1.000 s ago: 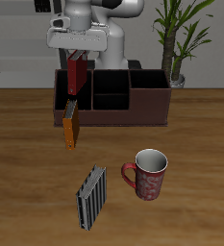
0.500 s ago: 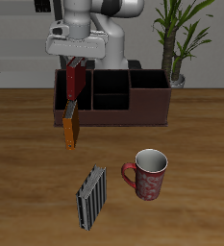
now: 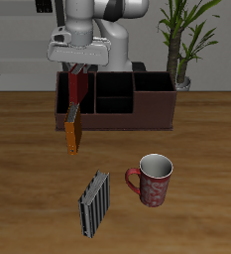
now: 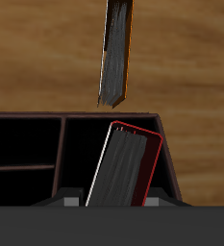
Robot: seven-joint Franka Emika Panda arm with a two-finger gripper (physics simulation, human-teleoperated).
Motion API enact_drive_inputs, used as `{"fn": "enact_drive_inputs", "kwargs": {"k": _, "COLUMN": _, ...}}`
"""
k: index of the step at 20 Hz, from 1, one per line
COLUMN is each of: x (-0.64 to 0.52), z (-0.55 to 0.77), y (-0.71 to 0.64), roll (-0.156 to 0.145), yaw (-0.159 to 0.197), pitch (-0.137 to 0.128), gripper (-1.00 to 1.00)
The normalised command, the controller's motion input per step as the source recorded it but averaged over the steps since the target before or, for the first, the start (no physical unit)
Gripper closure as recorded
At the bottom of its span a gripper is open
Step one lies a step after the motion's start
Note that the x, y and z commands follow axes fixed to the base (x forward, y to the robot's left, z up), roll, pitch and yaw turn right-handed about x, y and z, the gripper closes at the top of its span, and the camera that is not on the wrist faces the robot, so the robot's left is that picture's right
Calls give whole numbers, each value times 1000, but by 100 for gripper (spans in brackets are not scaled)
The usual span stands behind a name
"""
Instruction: Place the red book into the back desk caddy's left compartment
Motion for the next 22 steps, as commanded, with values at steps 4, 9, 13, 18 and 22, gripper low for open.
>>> {"fn": "enact_drive_inputs", "kwargs": {"k": 4, "x": 66, "z": -195, "y": -56, "roll": -7, "yaw": -3, "pitch": 20, "gripper": 100}}
{"fn": "enact_drive_inputs", "kwargs": {"k": 9, "x": 29, "z": -198, "y": -38, "roll": -2, "yaw": -8, "pitch": 28, "gripper": 100}}
{"fn": "enact_drive_inputs", "kwargs": {"k": 13, "x": 60, "z": -157, "y": -1, "roll": -1, "yaw": -7, "pitch": 31, "gripper": 100}}
{"fn": "enact_drive_inputs", "kwargs": {"k": 18, "x": 54, "z": -172, "y": 8, "roll": -7, "yaw": 7, "pitch": 34, "gripper": 100}}
{"fn": "enact_drive_inputs", "kwargs": {"k": 22, "x": 72, "z": -269, "y": -34, "roll": -9, "yaw": -1, "pitch": 51, "gripper": 100}}
